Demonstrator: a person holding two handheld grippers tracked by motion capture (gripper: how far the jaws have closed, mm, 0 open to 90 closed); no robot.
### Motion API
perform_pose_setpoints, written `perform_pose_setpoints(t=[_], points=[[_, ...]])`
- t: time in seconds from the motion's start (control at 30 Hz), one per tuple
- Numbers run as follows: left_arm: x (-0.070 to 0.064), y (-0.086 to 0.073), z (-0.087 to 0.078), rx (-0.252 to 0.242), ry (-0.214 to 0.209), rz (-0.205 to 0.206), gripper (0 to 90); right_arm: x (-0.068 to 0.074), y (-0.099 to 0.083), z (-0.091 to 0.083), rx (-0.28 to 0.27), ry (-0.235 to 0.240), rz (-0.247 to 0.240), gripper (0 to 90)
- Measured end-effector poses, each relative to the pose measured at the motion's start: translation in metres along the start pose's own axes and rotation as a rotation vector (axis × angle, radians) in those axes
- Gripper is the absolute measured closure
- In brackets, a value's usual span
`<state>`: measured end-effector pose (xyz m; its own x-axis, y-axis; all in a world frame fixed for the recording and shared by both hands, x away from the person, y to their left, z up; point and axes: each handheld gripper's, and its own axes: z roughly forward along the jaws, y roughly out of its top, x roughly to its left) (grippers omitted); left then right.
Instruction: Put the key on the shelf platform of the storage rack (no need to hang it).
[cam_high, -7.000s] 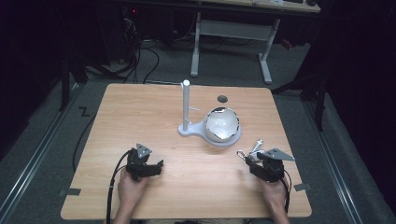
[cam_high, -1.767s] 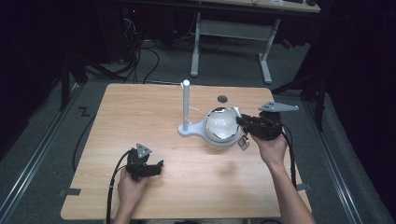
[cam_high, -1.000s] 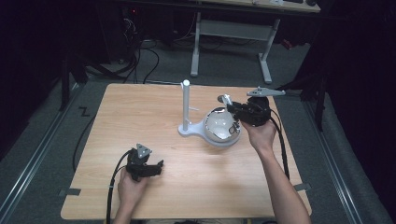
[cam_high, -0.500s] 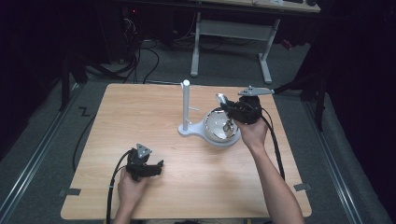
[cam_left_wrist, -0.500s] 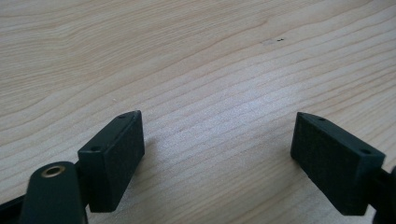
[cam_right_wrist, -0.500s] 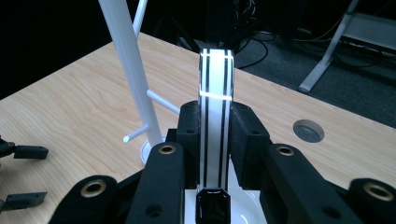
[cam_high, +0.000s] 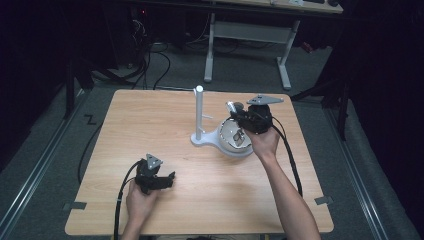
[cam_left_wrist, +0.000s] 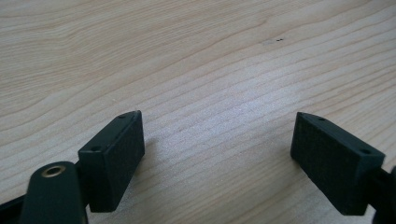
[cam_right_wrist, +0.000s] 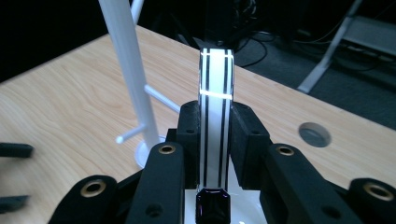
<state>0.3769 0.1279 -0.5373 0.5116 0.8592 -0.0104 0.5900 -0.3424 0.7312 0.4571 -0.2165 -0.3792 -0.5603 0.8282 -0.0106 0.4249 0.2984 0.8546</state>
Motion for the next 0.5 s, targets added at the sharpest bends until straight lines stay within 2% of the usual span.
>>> perform_pose_setpoints(t=[0.07,0.3,0.5], points=[[0.000,0.000,0.000,0.001,0.000,0.003,18.1,0.000,-0.001,0.000,0.002,-0.006,-0.007,75.8],[0.000,0.000,0.000,-0.002,-0.003,0.002,18.4,-0.009,-0.018,-0.001,0.026,0.005,0.028,75.8],[0.000,0.000,0.000,-0.001,-0.004,0.003,18.4,-0.013,-0.028,0.000,0.057,0.007,0.032,75.7]])
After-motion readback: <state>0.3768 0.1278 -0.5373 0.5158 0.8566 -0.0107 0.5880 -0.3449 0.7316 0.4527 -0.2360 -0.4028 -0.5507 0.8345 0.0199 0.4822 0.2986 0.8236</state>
